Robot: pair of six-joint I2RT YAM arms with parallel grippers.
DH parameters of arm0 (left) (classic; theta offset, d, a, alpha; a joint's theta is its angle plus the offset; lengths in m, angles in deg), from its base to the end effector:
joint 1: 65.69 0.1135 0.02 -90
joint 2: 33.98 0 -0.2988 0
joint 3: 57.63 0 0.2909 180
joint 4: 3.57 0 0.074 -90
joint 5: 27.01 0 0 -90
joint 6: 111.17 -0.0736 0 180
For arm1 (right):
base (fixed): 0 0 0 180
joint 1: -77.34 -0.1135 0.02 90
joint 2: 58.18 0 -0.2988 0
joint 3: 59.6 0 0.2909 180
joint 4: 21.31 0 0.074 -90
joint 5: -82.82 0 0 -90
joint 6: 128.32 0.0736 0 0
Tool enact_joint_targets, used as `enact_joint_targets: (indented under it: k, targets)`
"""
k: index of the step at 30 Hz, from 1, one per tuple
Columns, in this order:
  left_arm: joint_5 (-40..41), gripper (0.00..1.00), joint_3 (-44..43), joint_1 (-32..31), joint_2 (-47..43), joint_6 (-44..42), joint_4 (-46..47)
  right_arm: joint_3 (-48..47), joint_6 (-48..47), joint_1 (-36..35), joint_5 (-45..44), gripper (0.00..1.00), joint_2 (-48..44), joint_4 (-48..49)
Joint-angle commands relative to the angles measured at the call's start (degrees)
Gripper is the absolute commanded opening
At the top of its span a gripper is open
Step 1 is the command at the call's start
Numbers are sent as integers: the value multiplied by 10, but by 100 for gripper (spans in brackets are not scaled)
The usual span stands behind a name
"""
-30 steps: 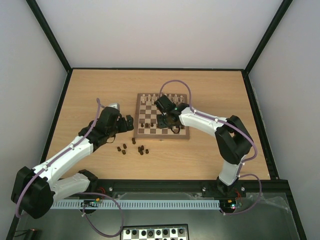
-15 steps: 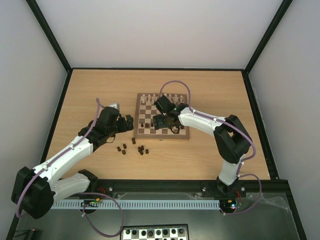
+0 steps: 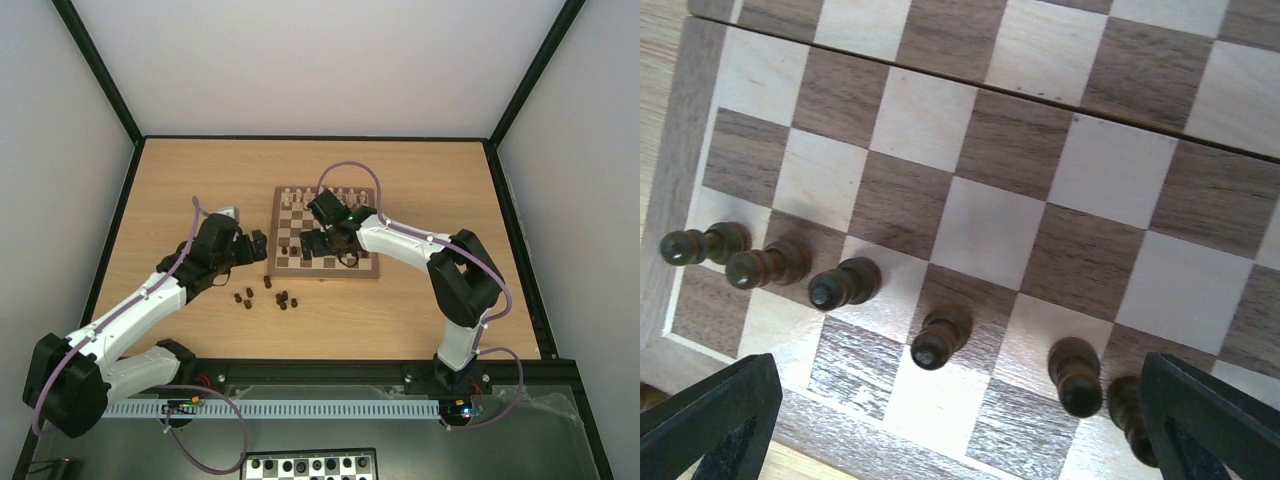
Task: Set up the chess pieces on the board
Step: Adjust the chess piece on the chessboard.
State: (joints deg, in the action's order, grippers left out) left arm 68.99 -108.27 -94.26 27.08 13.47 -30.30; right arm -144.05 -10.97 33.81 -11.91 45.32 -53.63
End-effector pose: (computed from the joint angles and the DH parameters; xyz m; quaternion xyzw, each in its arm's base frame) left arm 0.2486 -0.1266 0.2335 -0.0706 0.8918 -0.1930 0.4031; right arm 0.3353 0.3102 0.1940 -0.1192 0.9354 0.1599 0.2918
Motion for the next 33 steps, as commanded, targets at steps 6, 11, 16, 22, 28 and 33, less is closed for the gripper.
enact_joint_targets:
  k: [6, 11, 16, 22, 28, 33]
  targets:
    - [-4, 99, 9, 4, -5, -6, 6, -6, -7, -3, 44, 98, -13, -2]
    - [-5, 100, 10, 5, -3, -7, 8, -6, -9, -3, 52, 99, -14, -2]
    - [-6, 99, 11, 5, 0, -6, 10, -4, -10, -3, 55, 99, -12, -1]
    - [-7, 99, 11, 5, 1, -5, 11, -4, -9, -3, 47, 99, -8, -5]
    - [-8, 100, 10, 5, 4, -6, 12, -6, -9, -3, 44, 99, 0, -8]
    - [-9, 100, 10, 5, 7, -7, 14, -4, -9, -3, 48, 99, 2, -6]
